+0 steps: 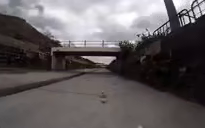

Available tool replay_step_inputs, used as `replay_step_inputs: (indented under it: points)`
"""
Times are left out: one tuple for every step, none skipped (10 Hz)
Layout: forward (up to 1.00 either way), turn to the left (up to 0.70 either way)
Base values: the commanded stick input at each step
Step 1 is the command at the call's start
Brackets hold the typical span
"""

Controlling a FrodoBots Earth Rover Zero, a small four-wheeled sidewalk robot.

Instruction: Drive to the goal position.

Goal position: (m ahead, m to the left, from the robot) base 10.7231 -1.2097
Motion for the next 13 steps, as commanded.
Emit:
replay_step_inputs:
  points:
    - [1.00,0.00]
    - [1.00,0.00]
    - [1.00,0.00]
    - [1.00,0.00]
    - [1.00,0.00]
    - [1.00,0.00]
    - [1.00,0.00]
    - [1.00,0.00]
    - [1.00,0.00]
    - [1.00,0.00]
    - [1.00,0.00]
    - [1.00,0.00]
    - [1.00,0.00]
